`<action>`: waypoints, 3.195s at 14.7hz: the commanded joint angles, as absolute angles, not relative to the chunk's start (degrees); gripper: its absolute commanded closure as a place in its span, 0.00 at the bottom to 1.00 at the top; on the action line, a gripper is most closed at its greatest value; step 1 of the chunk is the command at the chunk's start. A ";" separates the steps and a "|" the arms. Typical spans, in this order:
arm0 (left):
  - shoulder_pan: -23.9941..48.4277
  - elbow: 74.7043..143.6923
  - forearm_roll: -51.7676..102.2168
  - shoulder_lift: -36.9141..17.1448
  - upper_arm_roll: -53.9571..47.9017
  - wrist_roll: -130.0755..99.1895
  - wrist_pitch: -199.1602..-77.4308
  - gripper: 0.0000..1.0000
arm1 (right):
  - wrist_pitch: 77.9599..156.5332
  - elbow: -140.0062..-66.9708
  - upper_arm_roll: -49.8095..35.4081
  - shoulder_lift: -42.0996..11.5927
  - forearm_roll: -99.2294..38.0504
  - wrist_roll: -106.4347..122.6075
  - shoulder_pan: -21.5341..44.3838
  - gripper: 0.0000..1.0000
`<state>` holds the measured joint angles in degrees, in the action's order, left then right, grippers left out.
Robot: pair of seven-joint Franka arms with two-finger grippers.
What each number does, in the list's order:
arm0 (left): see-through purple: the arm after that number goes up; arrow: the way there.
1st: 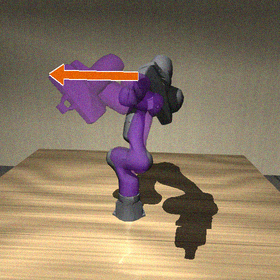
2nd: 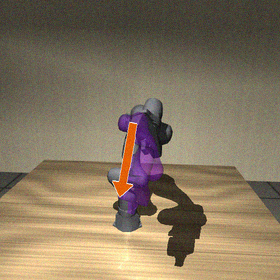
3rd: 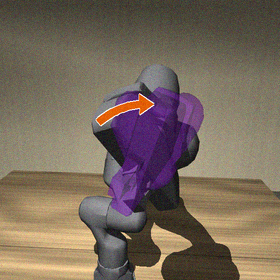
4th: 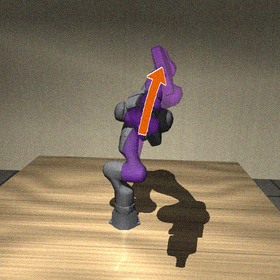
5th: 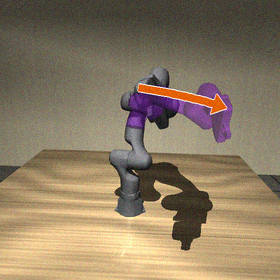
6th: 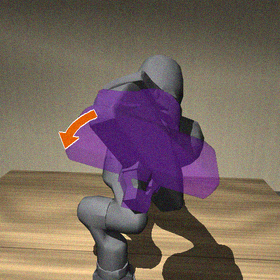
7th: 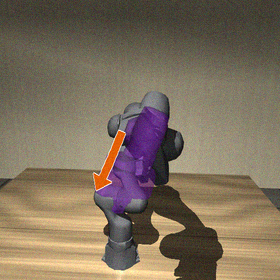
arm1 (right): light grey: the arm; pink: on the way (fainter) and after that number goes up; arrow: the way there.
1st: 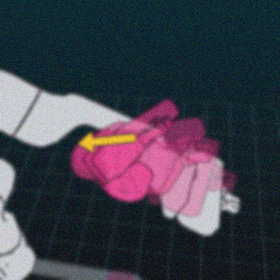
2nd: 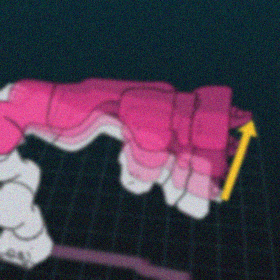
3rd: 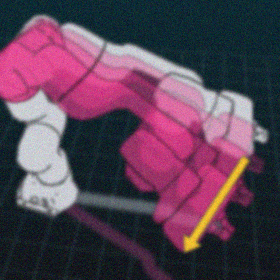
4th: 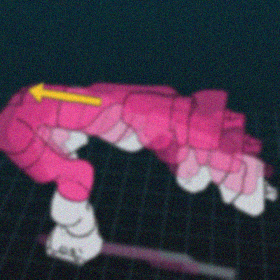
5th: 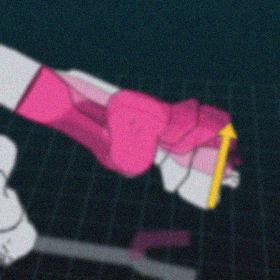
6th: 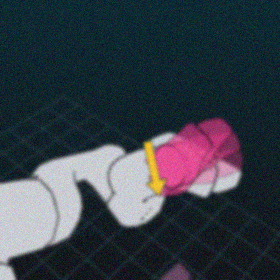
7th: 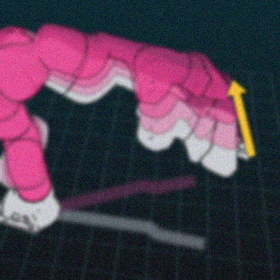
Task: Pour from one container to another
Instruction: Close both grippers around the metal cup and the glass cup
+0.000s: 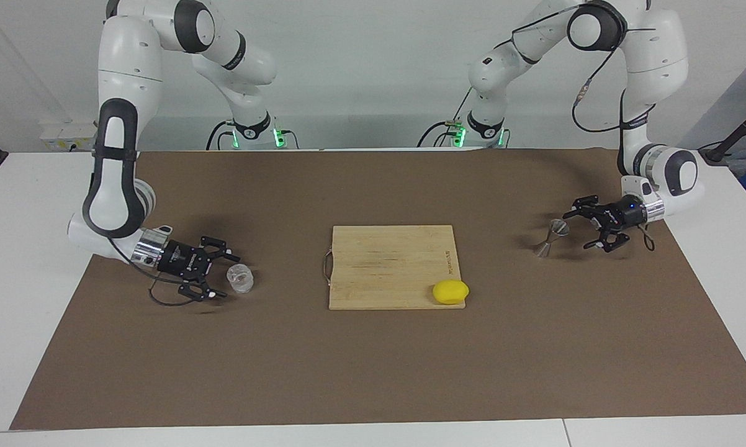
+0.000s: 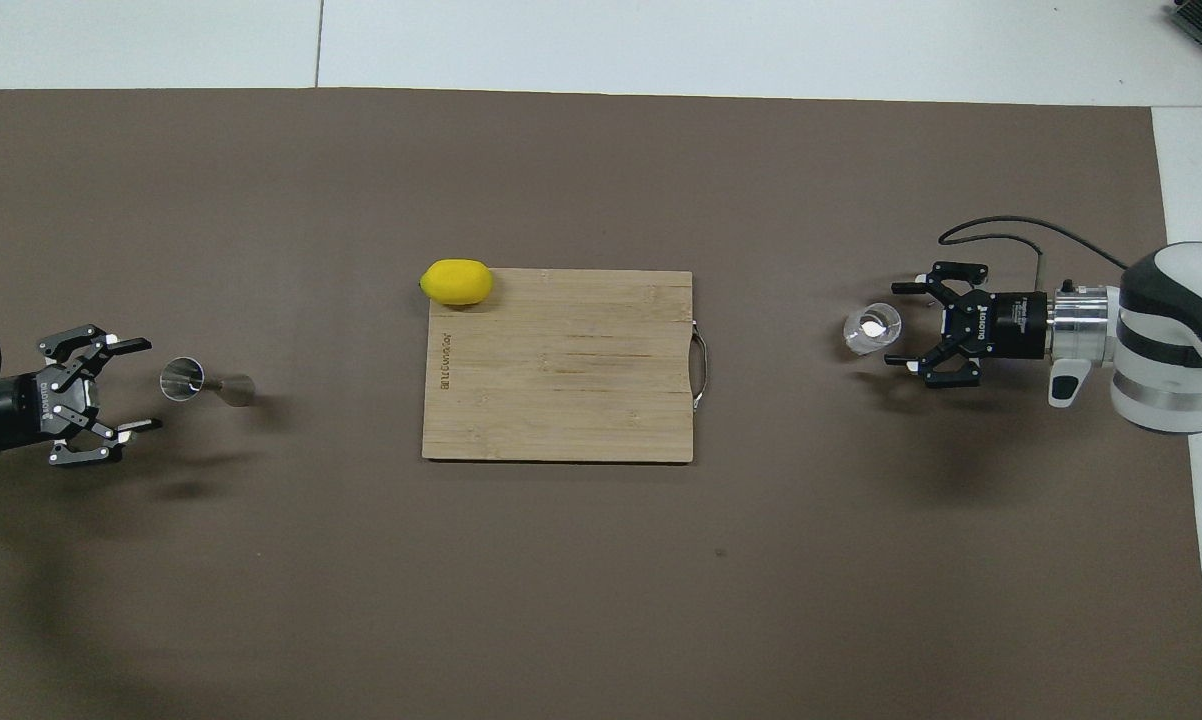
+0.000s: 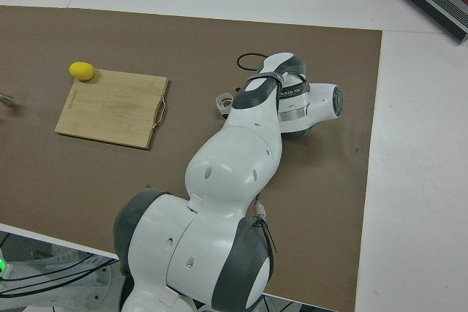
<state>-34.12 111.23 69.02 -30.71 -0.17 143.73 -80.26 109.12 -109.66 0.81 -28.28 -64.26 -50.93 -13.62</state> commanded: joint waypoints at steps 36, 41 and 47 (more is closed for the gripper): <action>-30.50 109.78 68.73 -33.75 -0.53 144.05 -72.60 0.42 | 113.20 -110.57 0.44 -28.21 -65.13 -51.07 -11.87 0.77; -30.15 109.69 68.73 -33.75 -0.26 141.95 -72.69 0.64 | 110.58 -109.51 0.44 -27.95 -64.16 -51.50 -10.72 1.00; -28.66 109.69 69.61 -32.17 -0.62 140.97 -72.69 0.64 | 109.86 -108.46 0.35 -26.72 -64.16 -53.35 -10.46 1.00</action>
